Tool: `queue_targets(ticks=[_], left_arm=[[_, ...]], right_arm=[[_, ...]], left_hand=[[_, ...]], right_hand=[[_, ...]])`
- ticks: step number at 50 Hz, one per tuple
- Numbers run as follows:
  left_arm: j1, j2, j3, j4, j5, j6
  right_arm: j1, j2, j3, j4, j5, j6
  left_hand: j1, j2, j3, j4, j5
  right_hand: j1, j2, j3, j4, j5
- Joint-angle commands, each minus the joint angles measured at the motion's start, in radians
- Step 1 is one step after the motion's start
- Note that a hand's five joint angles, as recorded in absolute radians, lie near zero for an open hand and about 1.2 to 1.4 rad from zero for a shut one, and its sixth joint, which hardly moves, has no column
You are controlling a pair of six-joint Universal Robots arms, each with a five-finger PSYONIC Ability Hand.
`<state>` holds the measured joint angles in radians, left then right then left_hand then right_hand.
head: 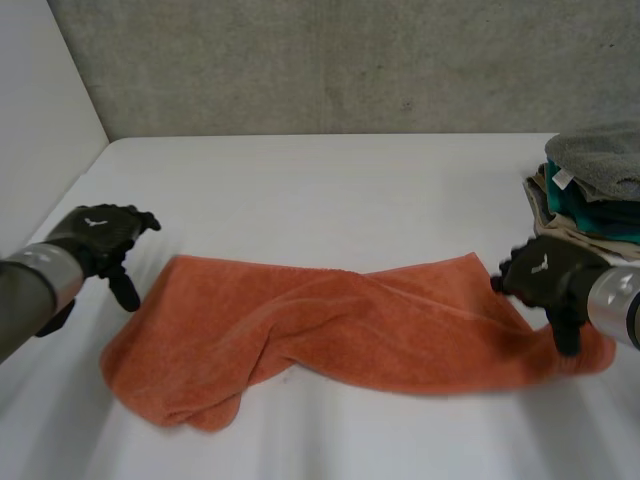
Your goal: Fold the laundry.
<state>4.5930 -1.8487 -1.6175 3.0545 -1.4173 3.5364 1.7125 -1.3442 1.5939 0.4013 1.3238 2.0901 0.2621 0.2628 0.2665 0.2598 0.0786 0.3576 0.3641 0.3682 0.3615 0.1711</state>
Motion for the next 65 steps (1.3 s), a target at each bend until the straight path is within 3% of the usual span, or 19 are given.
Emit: queue_targets(ticks=[1,10,20,26,34,44,50,57,65], left_arm=[[-0.039,-0.201,0.143,-0.058,-0.045,0.042],[-0.048,-0.129,0.068,-0.149,-0.077,0.018],[-0.129,0.169,-0.2,-0.195,-0.08,-0.07],[-0.167,0.197,-0.298,-0.206,-0.095,-0.065],[-0.174,0.132,-0.331,-0.105,-0.146,-0.041],[-0.186,0.028,-0.315,0.001,-0.157,-0.001],[-0.206,0.013,-0.305,0.084,-0.193,0.012],[-0.195,0.023,-0.282,0.145,-0.249,0.05],[-0.164,0.104,-0.187,0.152,-0.233,0.035]], right_arm=[[0.015,-0.004,-0.06,-0.101,-0.015,0.22],[0.033,-0.003,-0.037,-0.091,-0.037,0.284],[0.053,-0.032,0.027,0.002,0.02,0.281],[0.064,-0.032,0.096,0.016,0.058,0.248],[0.061,0.013,0.179,-0.101,0.075,0.202],[0.076,0.036,0.264,-0.248,0.058,0.263],[0.084,0.024,0.299,-0.366,0.071,0.286],[0.069,-0.013,0.267,-0.398,0.075,0.344],[-0.005,0.011,0.089,-0.185,0.039,0.47]], left_hand=[[0.107,0.106,0.103,0.109,0.116],[0.107,0.106,0.103,0.109,0.116],[0.133,0.133,0.129,0.136,0.142],[0.136,0.136,0.132,0.139,0.145],[0.169,0.168,0.164,0.171,0.177],[0.576,0.575,0.572,0.578,0.585],[1.122,1.122,1.118,1.125,1.131],[1.134,1.133,1.13,1.136,1.143],[1.134,1.133,1.13,1.136,1.143]], right_hand=[[-0.013,-0.019,-0.023,-0.017,-0.001],[0.037,0.031,0.027,0.033,0.049],[-0.107,-0.113,-0.117,-0.111,-0.095],[-0.11,-0.116,-0.12,-0.114,-0.098],[0.002,-0.005,-0.009,-0.002,0.014],[0.242,0.236,0.232,0.239,0.254],[0.322,0.315,0.311,0.318,0.334],[0.216,0.21,0.206,0.213,0.228],[0.116,0.11,0.106,0.112,0.128]])
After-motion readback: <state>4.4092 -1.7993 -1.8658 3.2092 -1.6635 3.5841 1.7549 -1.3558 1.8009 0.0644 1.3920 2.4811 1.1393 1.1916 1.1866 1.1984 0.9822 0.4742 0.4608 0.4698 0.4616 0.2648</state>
